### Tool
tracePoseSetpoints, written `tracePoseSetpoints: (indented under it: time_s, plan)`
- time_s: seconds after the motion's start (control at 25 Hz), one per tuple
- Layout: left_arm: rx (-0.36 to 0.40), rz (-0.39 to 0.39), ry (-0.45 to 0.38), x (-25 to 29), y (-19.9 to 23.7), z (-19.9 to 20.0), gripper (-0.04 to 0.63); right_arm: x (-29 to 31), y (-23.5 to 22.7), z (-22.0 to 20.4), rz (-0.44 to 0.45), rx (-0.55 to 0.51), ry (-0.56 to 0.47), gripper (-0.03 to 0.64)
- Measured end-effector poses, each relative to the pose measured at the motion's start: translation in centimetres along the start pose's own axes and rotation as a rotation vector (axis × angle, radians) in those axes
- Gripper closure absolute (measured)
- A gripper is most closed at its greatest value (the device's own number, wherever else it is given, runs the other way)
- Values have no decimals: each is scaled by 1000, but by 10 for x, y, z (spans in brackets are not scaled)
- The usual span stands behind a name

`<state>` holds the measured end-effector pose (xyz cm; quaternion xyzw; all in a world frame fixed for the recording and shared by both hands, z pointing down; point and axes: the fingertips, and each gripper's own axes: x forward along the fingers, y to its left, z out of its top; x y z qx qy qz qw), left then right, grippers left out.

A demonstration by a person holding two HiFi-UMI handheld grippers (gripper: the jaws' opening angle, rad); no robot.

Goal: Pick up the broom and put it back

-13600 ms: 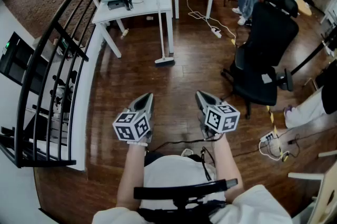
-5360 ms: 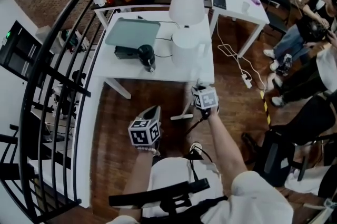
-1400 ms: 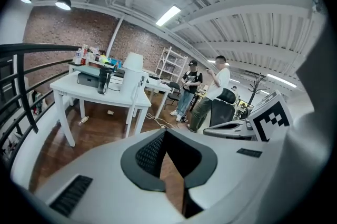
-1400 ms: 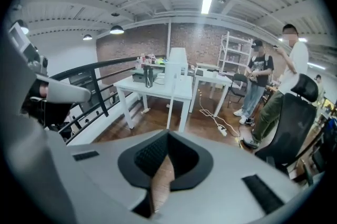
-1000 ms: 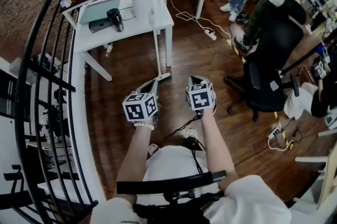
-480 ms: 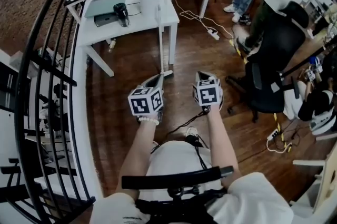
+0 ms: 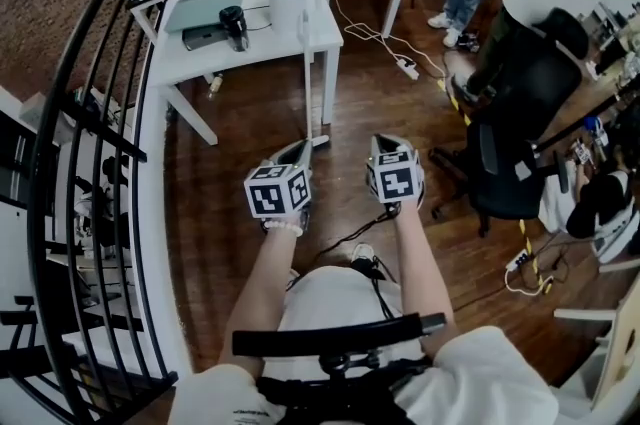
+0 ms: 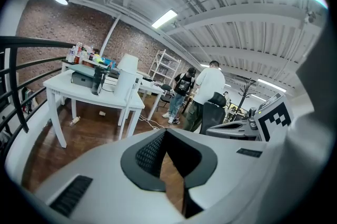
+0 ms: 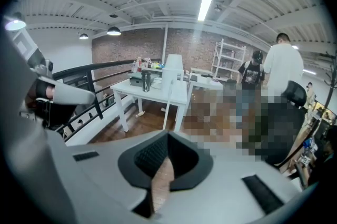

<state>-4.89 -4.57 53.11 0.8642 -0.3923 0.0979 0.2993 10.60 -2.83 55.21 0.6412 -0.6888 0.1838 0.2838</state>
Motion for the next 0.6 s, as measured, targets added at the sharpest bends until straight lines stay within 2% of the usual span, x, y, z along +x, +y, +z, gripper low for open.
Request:
tracePoseSetpoints:
  time_s: [0.6]
  plan:
    - [1,5,4,5,-4,0,601,-1,-5,2,16,4,-7,609]
